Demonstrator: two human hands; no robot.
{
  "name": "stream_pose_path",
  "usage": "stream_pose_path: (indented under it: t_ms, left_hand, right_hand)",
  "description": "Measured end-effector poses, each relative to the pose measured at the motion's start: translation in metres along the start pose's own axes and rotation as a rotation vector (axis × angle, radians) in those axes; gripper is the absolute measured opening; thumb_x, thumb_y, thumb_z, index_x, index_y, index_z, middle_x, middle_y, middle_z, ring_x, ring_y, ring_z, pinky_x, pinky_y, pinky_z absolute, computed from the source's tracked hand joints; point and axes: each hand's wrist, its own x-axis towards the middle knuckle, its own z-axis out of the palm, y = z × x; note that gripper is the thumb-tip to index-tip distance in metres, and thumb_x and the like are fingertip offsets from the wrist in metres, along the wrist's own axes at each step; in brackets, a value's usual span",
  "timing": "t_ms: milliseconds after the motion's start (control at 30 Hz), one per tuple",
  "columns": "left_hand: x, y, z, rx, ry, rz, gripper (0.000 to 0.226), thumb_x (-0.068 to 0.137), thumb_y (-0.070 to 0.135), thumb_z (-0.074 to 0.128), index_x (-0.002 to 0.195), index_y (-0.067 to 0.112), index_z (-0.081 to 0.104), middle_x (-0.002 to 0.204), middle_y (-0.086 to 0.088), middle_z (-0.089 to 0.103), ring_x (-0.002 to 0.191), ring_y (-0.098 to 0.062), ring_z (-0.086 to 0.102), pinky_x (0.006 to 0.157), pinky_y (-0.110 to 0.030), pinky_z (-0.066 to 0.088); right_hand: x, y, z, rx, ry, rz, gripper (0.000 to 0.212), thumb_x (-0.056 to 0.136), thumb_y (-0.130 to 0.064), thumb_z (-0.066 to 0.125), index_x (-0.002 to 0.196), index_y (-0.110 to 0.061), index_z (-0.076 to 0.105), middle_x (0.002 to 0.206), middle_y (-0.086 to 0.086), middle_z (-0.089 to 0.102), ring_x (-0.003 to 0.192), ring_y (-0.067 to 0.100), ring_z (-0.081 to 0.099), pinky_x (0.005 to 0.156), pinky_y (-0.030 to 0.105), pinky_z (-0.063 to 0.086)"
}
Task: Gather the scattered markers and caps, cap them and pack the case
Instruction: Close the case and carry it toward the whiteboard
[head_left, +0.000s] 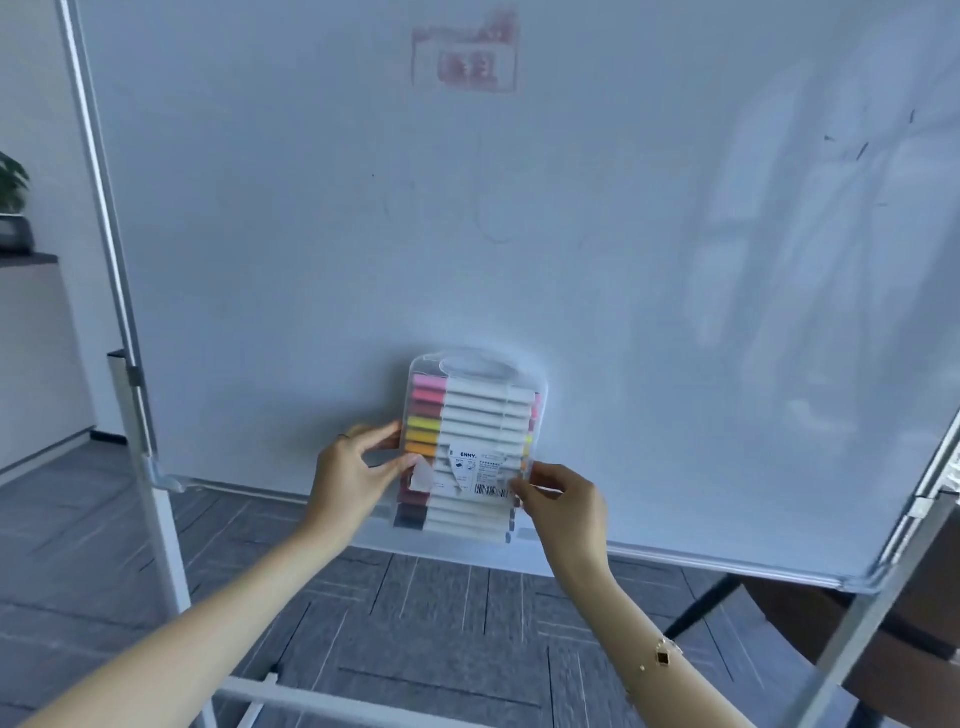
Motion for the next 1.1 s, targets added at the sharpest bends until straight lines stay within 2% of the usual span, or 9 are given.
stream_pose_path:
  t_ms: [67, 200, 333, 433, 567, 733, 800, 933, 1100]
  left_hand:
    - [0.000, -0.006, 0.004, 0.006, 0.004, 0.008, 0.050, 0.069, 0.017, 0.081, 0.116, 0.010, 0.067, 0.100, 0.004, 0.066, 0.094, -0.011, 0.060, 0.077, 0.002, 0.037]
    - [-0.004, -0.016, 0.010, 0.004, 0.026, -0.008, 0.050, 0.069, 0.015, 0.082, 0.116, 0.008, 0.067, 0.100, 0.006, 0.065, 0.095, -0.011, 0.060, 0.078, 0.004, 0.036]
    - [-0.010, -0.020, 0.014, -0.005, 0.047, -0.006, 0.052, 0.069, 0.011, 0.081, 0.118, 0.008, 0.065, 0.095, 0.016, 0.060, 0.094, -0.009, 0.057, 0.078, 0.005, 0.034]
    - [-0.009, -0.024, 0.015, -0.005, 0.045, -0.004, 0.049, 0.070, 0.013, 0.081, 0.117, 0.008, 0.066, 0.100, 0.007, 0.063, 0.096, -0.010, 0.057, 0.079, 0.005, 0.034]
    - [-0.012, -0.028, 0.014, -0.029, 0.032, -0.020, 0.048, 0.070, 0.014, 0.081, 0.116, 0.012, 0.067, 0.101, 0.009, 0.064, 0.097, -0.008, 0.059, 0.082, 0.002, 0.036]
    - [-0.014, -0.028, 0.011, -0.047, 0.005, -0.025, 0.050, 0.071, 0.013, 0.080, 0.117, 0.019, 0.062, 0.099, 0.020, 0.059, 0.092, 0.023, 0.051, 0.081, 0.006, 0.033]
    - [-0.015, -0.029, 0.011, -0.040, -0.005, -0.023, 0.050, 0.072, 0.014, 0.079, 0.118, 0.020, 0.061, 0.100, 0.024, 0.057, 0.094, 0.017, 0.053, 0.082, 0.006, 0.033]
    - [-0.018, -0.032, 0.012, -0.030, -0.018, -0.030, 0.048, 0.075, 0.015, 0.078, 0.121, 0.011, 0.064, 0.113, 0.005, 0.064, 0.103, -0.005, 0.057, 0.085, 0.004, 0.034]
    - [-0.018, -0.029, 0.009, -0.045, -0.043, -0.046, 0.050, 0.076, 0.016, 0.077, 0.123, 0.011, 0.062, 0.113, 0.007, 0.061, 0.101, 0.000, 0.056, 0.087, 0.000, 0.036]
  right_hand:
    - [0.002, 0.007, 0.004, 0.017, 0.004, 0.014, 0.007, 0.081, -0.017, 0.073, 0.088, -0.017, 0.072, 0.080, -0.007, 0.073, 0.074, 0.005, 0.068, 0.069, 0.023, 0.052]
    - [0.002, 0.017, 0.008, 0.032, 0.009, 0.015, 0.007, 0.082, -0.015, 0.073, 0.088, -0.017, 0.071, 0.079, -0.007, 0.072, 0.069, -0.001, 0.065, 0.060, 0.010, 0.048]
    - [0.003, 0.024, 0.010, 0.027, 0.011, 0.016, 0.007, 0.082, -0.017, 0.073, 0.089, -0.020, 0.070, 0.080, -0.010, 0.072, 0.077, 0.004, 0.066, 0.064, 0.015, 0.048]
    - [0.004, 0.025, 0.010, 0.038, 0.006, 0.011, 0.008, 0.083, -0.017, 0.072, 0.090, -0.018, 0.069, 0.079, -0.012, 0.071, 0.075, 0.001, 0.066, 0.062, 0.011, 0.048]
    - [0.004, 0.025, 0.008, 0.026, -0.021, 0.008, 0.010, 0.082, -0.016, 0.073, 0.091, -0.016, 0.069, 0.081, -0.009, 0.071, 0.071, -0.004, 0.065, 0.059, 0.005, 0.046]
    - [0.003, 0.024, 0.008, -0.019, -0.035, 0.012, 0.014, 0.080, -0.020, 0.075, 0.090, -0.016, 0.066, 0.085, -0.011, 0.068, 0.072, -0.010, 0.063, 0.057, 0.005, 0.044]
    - [0.000, 0.026, 0.009, -0.046, -0.049, -0.003, 0.014, 0.083, -0.021, 0.073, 0.092, -0.018, 0.063, 0.088, -0.010, 0.067, 0.079, -0.007, 0.063, 0.059, 0.007, 0.044]
    - [-0.003, 0.030, 0.012, -0.076, -0.053, -0.044, 0.014, 0.087, -0.019, 0.068, 0.098, -0.021, 0.060, 0.098, -0.008, 0.065, 0.089, -0.005, 0.061, 0.062, 0.007, 0.044]
    - [-0.003, 0.036, 0.017, -0.124, -0.040, -0.061, 0.024, 0.088, -0.021, 0.067, 0.110, -0.017, 0.058, 0.106, -0.005, 0.063, 0.099, 0.007, 0.060, 0.065, 0.010, 0.043]
